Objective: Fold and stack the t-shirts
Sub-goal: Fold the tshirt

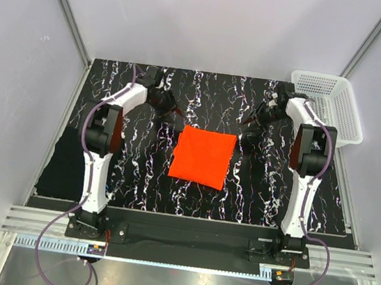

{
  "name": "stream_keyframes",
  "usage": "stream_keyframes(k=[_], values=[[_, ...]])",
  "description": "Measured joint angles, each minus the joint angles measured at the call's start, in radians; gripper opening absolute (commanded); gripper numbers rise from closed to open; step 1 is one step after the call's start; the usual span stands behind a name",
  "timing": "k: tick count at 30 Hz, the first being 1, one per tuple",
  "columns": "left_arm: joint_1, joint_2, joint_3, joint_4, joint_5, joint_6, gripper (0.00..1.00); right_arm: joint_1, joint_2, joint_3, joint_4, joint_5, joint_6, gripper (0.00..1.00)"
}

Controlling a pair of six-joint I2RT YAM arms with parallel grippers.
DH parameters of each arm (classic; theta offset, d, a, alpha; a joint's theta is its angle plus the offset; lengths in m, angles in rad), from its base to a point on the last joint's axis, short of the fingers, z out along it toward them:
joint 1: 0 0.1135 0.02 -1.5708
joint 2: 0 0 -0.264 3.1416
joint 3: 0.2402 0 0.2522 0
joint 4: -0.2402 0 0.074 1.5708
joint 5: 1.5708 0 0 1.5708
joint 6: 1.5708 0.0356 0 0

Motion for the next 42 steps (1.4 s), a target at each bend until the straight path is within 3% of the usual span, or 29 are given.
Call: stream_keyframes(k=[3, 8, 13, 19, 22, 26, 42], values=[[0.021, -0.024, 0.032, -0.045, -0.014, 0.059, 0.59, -0.001, -0.005, 0.081, -0.045, 0.072, -0.049, 0.44], [0.008, -0.223, -0.035, -0.039, -0.025, 0.099, 0.45, 0.003, -0.126, 0.039, -0.069, 0.117, -0.113, 0.41], [-0.073, -0.38, -0.114, 0.117, 0.057, 0.088, 0.53, 0.025, -0.287, -0.143, 0.007, 0.016, -0.094, 0.39], [-0.135, -0.279, -0.125, 0.161, 0.098, 0.129, 0.61, 0.071, -0.306, -0.218, 0.063, -0.077, -0.086, 0.42], [-0.127, -0.225, -0.109, 0.086, 0.065, 0.194, 0.63, 0.074, -0.306, -0.241, 0.066, -0.077, -0.093, 0.53], [-0.118, -0.196, -0.087, 0.014, -0.003, 0.277, 0.64, 0.074, -0.306, -0.262, 0.06, -0.048, -0.122, 0.61], [-0.114, 0.034, 0.064, -0.072, -0.087, 0.37, 0.64, 0.092, -0.192, -0.256, 0.053, 0.039, -0.214, 0.57]])
